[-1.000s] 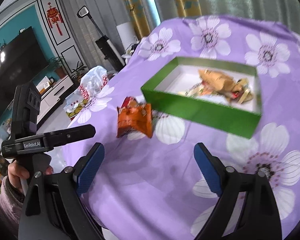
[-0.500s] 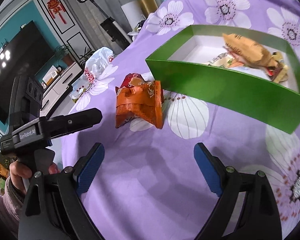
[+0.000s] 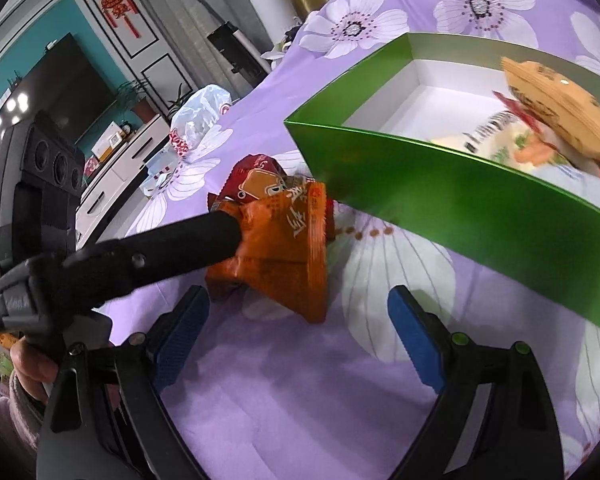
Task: Organize snacks
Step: 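Grasp the orange packet with the left gripper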
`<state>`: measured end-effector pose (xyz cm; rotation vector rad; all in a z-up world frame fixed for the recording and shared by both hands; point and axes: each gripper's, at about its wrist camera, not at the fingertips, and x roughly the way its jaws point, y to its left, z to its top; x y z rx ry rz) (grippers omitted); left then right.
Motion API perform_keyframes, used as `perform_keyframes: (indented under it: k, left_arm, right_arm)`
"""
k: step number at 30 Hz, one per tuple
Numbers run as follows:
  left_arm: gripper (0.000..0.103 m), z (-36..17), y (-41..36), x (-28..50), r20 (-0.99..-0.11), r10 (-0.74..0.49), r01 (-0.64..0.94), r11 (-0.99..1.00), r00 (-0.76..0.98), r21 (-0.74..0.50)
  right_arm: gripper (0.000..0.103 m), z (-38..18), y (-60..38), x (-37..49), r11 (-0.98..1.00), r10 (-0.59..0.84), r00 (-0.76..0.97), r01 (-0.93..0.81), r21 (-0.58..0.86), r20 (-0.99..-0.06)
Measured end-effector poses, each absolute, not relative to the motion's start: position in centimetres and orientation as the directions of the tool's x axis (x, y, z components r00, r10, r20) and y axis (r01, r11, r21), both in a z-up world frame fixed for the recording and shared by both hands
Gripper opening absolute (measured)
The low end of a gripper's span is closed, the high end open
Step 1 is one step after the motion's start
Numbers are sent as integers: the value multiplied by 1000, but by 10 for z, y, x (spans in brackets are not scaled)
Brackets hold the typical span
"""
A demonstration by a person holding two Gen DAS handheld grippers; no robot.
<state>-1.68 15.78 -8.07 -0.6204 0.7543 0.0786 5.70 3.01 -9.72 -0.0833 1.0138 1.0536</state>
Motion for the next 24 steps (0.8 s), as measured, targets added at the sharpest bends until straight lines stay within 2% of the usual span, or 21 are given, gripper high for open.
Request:
perform_keyframes:
  k: [5, 7, 9, 12, 13, 14, 18, 24]
  left_arm:
    - [101, -85, 156, -11, -671, -141, -262, 847, 728, -463]
    - [98, -87, 159, -12, -667, -147, -265, 839, 730, -475]
    - [86, -89, 162, -13, -666, -152, -266, 834, 731, -483]
    - [83, -92, 166, -15, -663, -160, -271, 824, 731, -498]
    - [76, -92, 166, -16, -662, -160, -270, 824, 733, -498]
    - [64, -92, 166, -16, -661, -159, -269, 825, 734, -498]
    - [64, -90, 163, -19, -661, -143, -274, 830, 737, -485]
    - [63, -86, 155, -21, -660, -147, -268, 832, 736, -485]
  right_arm:
    - [92, -99, 43, 58, 514, 682, 97, -768, 382, -725]
    - [92, -101, 46, 60, 510, 683, 87, -769, 387, -726]
    - [92, -103, 49, 60, 505, 681, 79, -770, 389, -728]
    - [88, -103, 54, 59, 486, 685, 65, -783, 389, -725]
    - [83, -102, 55, 58, 478, 690, 60, -787, 391, -722]
    - [77, -102, 56, 57, 470, 692, 50, -789, 396, -720]
    - [74, -101, 58, 54, 469, 684, 54, -796, 382, -727]
    - [60, -97, 53, 50, 464, 694, 45, -791, 398, -719]
